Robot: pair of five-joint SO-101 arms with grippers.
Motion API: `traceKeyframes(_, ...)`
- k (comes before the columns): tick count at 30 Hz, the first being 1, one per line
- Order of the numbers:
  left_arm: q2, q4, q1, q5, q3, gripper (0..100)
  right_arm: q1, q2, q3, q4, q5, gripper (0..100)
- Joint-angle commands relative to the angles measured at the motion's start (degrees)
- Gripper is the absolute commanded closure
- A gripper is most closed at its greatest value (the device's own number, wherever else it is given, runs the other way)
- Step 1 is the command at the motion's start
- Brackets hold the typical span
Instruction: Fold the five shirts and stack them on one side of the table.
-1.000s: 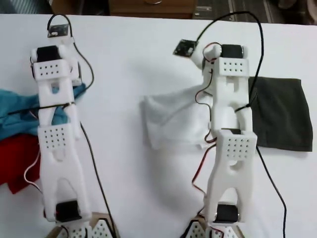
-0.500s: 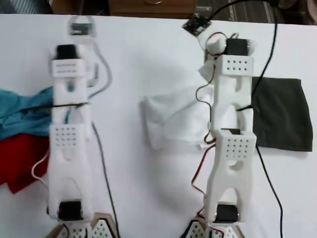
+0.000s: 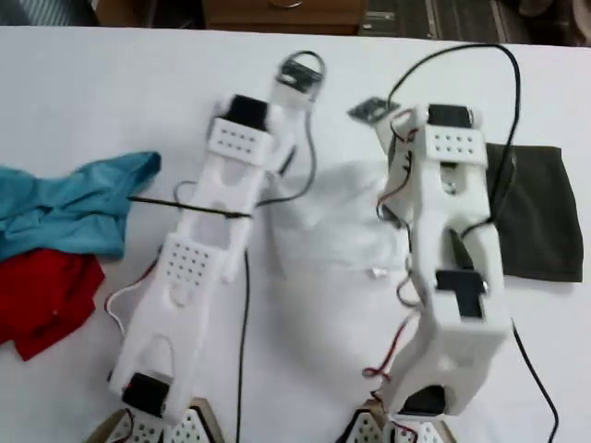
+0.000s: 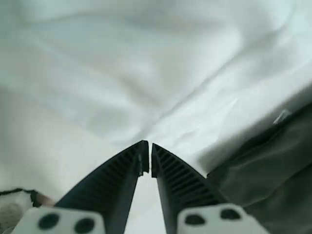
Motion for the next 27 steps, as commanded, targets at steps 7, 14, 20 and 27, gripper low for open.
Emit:
traceKeyframes(7, 2.3, -0.9, 6.2, -0.4, -2.6, 98, 4.7, -13.6, 29.2, -21.3, 1.8, 97.8)
traceKeyframes(14, 10.1, -3.8, 5.8, -0.6, -2.7, 98, 5.5, -10.2, 34.8, -26.7, 1.8, 97.8)
traceKeyframes(20, 9.4, -2.2, 5.3, -5.1, -2.7, 98, 13.8, -9.3, 32.0, -26.7, 12.7, 97.8)
traceKeyframes(27, 8.4, 0.6, 5.1, -7.4, -3.1, 98, 16.7, -9.8, 25.1, -26.2, 16.2, 97.8)
